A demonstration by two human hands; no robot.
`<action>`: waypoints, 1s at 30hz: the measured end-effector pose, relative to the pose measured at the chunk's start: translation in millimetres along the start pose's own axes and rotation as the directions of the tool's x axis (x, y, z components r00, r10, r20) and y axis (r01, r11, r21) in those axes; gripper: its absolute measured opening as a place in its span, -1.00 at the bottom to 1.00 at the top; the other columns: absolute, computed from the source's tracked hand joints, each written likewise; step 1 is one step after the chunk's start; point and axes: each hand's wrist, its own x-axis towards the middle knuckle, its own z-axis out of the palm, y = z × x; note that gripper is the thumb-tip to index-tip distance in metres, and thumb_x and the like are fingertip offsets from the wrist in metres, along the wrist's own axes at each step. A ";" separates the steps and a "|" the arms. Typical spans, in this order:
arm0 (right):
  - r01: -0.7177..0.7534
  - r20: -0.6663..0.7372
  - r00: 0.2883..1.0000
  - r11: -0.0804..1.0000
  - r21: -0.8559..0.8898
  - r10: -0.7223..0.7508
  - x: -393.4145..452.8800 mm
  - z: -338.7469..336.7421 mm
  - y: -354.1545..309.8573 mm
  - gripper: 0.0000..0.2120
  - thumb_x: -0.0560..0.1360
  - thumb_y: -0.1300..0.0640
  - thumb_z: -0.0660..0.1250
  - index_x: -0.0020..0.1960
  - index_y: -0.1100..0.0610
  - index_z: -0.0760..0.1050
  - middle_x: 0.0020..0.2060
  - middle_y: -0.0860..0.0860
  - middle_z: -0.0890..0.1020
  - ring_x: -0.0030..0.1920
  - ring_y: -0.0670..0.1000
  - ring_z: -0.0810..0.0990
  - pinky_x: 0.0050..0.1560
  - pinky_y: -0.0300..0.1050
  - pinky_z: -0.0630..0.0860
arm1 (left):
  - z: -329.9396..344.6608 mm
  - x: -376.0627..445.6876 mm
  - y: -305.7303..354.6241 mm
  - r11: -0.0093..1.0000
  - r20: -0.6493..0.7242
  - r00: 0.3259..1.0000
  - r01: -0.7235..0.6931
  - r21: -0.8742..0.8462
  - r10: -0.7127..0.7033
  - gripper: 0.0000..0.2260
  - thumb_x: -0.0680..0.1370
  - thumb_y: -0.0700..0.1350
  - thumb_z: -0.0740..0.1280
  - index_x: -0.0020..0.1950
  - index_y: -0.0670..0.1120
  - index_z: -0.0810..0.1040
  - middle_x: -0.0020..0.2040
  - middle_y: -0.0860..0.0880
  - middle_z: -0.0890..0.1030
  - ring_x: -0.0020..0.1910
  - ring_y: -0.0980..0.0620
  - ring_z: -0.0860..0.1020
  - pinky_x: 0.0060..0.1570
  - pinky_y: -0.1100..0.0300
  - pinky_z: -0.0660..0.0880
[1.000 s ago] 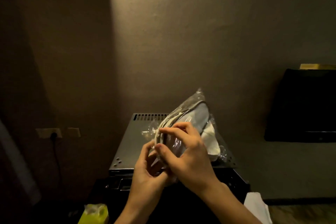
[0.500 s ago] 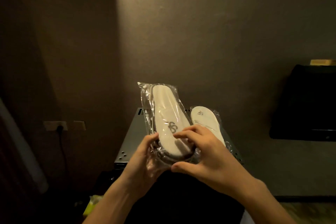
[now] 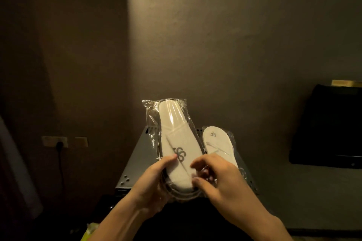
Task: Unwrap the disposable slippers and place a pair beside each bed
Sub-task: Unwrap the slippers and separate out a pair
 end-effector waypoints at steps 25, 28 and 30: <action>-0.165 -0.133 0.965 0.919 0.358 0.225 -2.8 4.6 29.1 -0.85 0.51 0.21 0.49 0.06 0.04 0.71 -0.10 -0.04 0.77 -0.05 -0.04 0.75 0.03 -0.12 0.67 | -20.5 30.1 -2.2 0.912 -0.067 0.992 -0.126 -0.390 0.109 -0.54 0.52 -0.07 0.44 0.40 -0.17 0.56 0.44 -0.17 0.52 0.39 -0.12 0.51 0.47 -0.09 0.37; -0.281 0.012 0.937 0.735 0.617 0.348 7.7 19.6 33.8 -0.75 0.51 0.31 0.47 0.18 0.18 0.63 -0.03 0.10 0.77 0.01 0.07 0.76 -0.02 -0.12 0.67 | -14.4 28.0 -5.9 0.912 -0.048 0.993 -0.114 -0.395 0.104 -0.53 0.54 -0.06 0.40 0.43 -0.20 0.52 0.39 -0.20 0.56 0.21 -0.10 0.64 0.26 0.04 0.55; -0.266 0.058 0.942 0.629 0.730 0.330 10.1 21.9 34.2 -0.67 0.46 0.33 0.50 0.21 0.21 0.60 0.04 0.15 0.75 0.08 0.12 0.74 -0.01 -0.10 0.68 | -9.6 25.8 -7.1 0.920 -0.041 0.993 -0.116 -0.374 0.108 -0.59 0.57 -0.07 0.35 0.37 -0.25 0.56 0.26 -0.24 0.65 0.02 -0.08 0.71 0.08 0.09 0.63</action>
